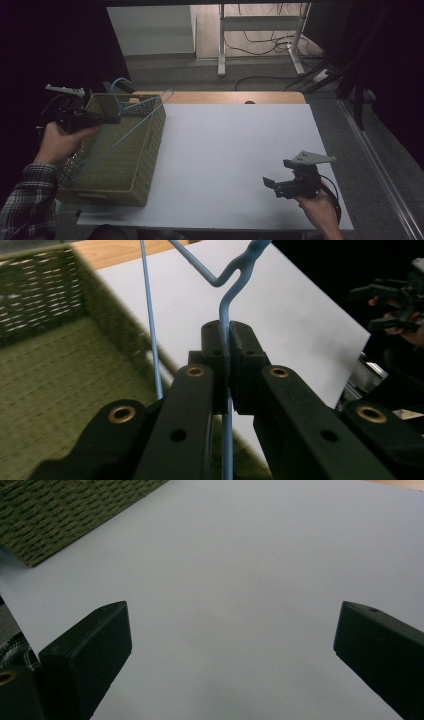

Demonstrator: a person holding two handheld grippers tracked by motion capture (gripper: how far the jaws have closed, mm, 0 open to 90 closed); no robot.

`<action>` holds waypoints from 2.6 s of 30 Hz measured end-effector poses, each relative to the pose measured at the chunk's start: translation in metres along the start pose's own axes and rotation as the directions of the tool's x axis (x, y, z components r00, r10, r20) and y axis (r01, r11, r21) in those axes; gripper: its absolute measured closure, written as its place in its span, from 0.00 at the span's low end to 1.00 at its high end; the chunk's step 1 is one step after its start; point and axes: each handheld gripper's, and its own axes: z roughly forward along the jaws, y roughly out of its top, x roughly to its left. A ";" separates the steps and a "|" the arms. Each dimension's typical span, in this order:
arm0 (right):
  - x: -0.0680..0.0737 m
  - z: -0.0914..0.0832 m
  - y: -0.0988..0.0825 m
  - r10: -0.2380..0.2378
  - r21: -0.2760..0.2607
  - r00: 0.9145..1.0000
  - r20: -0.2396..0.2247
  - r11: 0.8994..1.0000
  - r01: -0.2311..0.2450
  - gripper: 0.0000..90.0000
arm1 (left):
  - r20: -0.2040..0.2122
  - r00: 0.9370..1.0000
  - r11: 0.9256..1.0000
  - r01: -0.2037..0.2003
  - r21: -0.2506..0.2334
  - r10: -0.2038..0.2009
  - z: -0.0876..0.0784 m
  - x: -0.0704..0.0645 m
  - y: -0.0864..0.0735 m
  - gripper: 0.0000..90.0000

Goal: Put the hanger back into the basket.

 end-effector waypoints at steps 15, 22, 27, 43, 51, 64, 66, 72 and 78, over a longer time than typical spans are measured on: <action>-0.005 0.003 -0.006 0.020 0.027 1.000 0.015 0.999 -0.020 0.02 | -0.004 0.998 0.997 0.060 -0.042 -0.060 -0.019 0.049 -0.034 0.97; -0.004 0.008 -0.007 0.010 0.049 1.000 0.010 0.999 -0.011 0.02 | 0.011 0.995 0.994 0.098 -0.055 -0.097 -0.007 0.070 -0.057 0.97; -0.003 0.010 -0.008 0.011 0.065 1.000 0.009 0.998 -0.012 0.02 | -0.013 0.990 0.990 0.136 -0.040 -0.137 0.005 0.081 -0.070 0.97; -0.003 0.013 -0.010 -0.002 0.089 1.000 0.002 0.996 0.001 0.02 | -0.354 0.921 0.984 0.177 0.002 -0.165 0.010 0.081 -0.083 0.64; -0.005 0.009 -0.009 0.006 0.077 1.000 0.008 0.997 -0.006 0.02 | -0.362 0.927 0.995 0.077 -0.058 -0.093 -0.001 0.053 -0.079 0.32; -0.009 -0.003 -0.018 -0.002 0.056 0.999 0.044 0.998 0.000 0.01 | -0.238 0.970 0.993 -0.066 -0.097 0.041 0.028 -0.039 -0.082 0.05; -0.010 -0.006 -0.021 -0.006 0.050 0.998 0.055 0.999 0.003 0.01 | -0.222 0.973 0.991 -0.087 -0.106 0.061 0.035 -0.053 -0.087 0.04; -0.014 -0.009 -0.026 0.000 0.040 0.998 0.064 0.999 -0.003 0.01 | -0.237 0.964 0.982 -0.152 -0.109 0.123 0.061 -0.086 -0.106 0.03; -0.014 -0.005 -0.032 -0.018 0.066 0.997 0.080 0.998 0.012 0.01 | -0.284 0.948 0.987 -0.159 -0.026 0.145 0.088 -0.100 -0.124 0.00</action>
